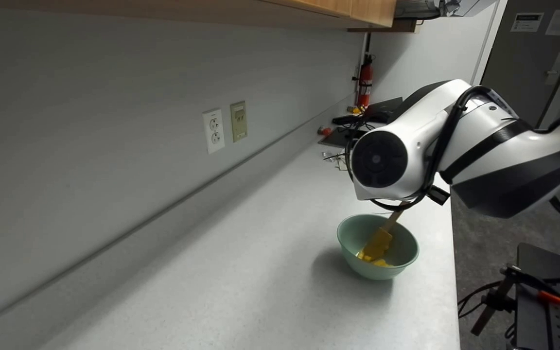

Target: Use the spatula to stir the contents in the bowl

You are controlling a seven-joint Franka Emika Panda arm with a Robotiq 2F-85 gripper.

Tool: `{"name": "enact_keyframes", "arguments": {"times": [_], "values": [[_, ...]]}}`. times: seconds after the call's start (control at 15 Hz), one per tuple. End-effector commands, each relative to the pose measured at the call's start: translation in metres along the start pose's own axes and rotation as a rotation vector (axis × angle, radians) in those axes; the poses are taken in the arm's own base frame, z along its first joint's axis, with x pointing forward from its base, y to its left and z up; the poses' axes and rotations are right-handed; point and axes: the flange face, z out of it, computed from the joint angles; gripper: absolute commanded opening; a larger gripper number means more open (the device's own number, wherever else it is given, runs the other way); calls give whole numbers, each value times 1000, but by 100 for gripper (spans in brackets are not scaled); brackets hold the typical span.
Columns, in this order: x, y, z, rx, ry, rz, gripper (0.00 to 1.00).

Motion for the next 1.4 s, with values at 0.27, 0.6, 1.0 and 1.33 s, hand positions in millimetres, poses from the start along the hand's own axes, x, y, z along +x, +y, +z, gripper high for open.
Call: {"name": "enact_keyframes", "arguments": {"times": [0.27,0.6,1.0,1.33], "values": [[2,5,-1,-4,95,85,4],[-3,-3,-19,79,132,52,4],[-25,-3,-8,99,21,61,4],[-29,12,-7,31,-24,111,4]]}}
